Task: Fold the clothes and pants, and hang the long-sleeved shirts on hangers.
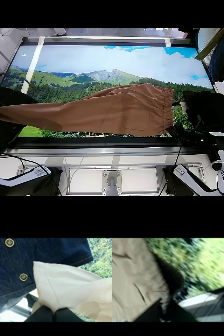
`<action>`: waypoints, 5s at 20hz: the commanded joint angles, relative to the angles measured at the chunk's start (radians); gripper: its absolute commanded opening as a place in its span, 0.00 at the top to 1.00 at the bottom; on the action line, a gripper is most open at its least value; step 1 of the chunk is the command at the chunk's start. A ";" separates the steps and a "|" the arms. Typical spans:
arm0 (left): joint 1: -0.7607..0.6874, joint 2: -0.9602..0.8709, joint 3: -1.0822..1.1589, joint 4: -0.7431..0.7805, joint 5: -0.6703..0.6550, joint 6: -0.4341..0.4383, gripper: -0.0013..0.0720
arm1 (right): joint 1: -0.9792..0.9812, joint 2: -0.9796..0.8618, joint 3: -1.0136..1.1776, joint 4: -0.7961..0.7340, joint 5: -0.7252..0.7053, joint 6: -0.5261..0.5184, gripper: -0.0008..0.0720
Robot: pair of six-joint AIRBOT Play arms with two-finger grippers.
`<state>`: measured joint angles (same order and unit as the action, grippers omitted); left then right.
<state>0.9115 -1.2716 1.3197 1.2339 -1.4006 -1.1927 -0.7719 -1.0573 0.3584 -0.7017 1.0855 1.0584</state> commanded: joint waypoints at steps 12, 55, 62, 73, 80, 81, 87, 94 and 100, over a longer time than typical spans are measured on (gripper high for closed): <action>-0.006 0.041 -0.017 0.018 -0.072 0.002 0.97 | -0.001 0.095 0.576 -0.277 0.271 0.078 0.93; -0.656 -0.737 0.442 -0.214 -0.220 0.127 0.22 | 0.510 -0.139 0.780 -0.230 0.071 0.187 0.41; -0.647 -0.778 0.442 -0.229 -0.251 0.177 0.24 | 0.510 -0.139 0.780 -0.230 0.039 0.187 0.42; -0.729 -0.834 0.441 -0.274 -0.370 0.191 0.96 | 0.510 -0.139 0.780 -0.231 0.023 0.187 0.42; -0.721 -0.789 0.630 -0.233 -0.290 0.092 0.97 | 0.510 -0.139 0.780 -0.231 0.018 0.187 0.42; -0.726 -0.777 0.705 -0.222 -0.268 0.092 0.97 | 0.510 -0.139 0.780 -0.231 0.018 0.187 0.42; -0.829 -0.658 0.820 -0.096 0.175 0.093 0.97 | 0.510 -0.139 0.780 -0.231 0.016 0.187 0.42; -0.967 -0.653 0.733 0.369 0.403 -0.124 0.03 | 0.510 -0.140 0.780 -0.233 0.003 0.187 0.42; -0.835 -0.514 0.725 0.465 0.191 -0.329 0.25 | 0.510 -0.140 0.780 -0.247 0.018 0.185 0.42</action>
<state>0.0143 -1.8427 2.0537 1.6329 -1.0851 -1.4174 -0.2630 -1.1961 1.1370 -0.9405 1.0927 1.2446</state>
